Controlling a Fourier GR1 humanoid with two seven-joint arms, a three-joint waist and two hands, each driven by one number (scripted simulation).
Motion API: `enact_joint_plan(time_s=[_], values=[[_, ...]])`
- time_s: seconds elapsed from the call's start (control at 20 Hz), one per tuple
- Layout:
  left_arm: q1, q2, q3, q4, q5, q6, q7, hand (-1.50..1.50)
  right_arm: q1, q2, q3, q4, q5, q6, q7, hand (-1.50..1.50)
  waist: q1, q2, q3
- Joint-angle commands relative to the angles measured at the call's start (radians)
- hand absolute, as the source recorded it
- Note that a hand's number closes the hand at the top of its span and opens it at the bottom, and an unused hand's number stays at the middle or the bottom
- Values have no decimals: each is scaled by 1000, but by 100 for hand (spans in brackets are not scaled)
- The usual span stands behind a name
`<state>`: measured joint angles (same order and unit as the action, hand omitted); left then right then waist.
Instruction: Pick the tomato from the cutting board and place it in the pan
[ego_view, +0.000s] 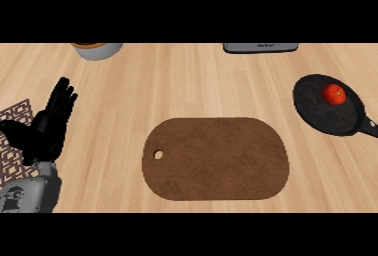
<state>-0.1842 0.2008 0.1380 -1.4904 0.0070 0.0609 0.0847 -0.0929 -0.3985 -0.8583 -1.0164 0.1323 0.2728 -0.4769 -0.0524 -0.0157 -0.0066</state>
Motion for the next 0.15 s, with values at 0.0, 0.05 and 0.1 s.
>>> enact_joint_plan(time_s=[0.0,0.05,0.1], values=[[-14,22,23,5,28,-26,16,0,175,111,14,-305,-26,31,89,-150,9,5,1],[41,-34,-35,-36,-20,11,-20,0,177,140,9,-390,-39,4,170,-150,19,5,1],[1,9,1,-37,15,-19,26,0,203,156,13,-481,-53,18,223,-150,25,8,2]])
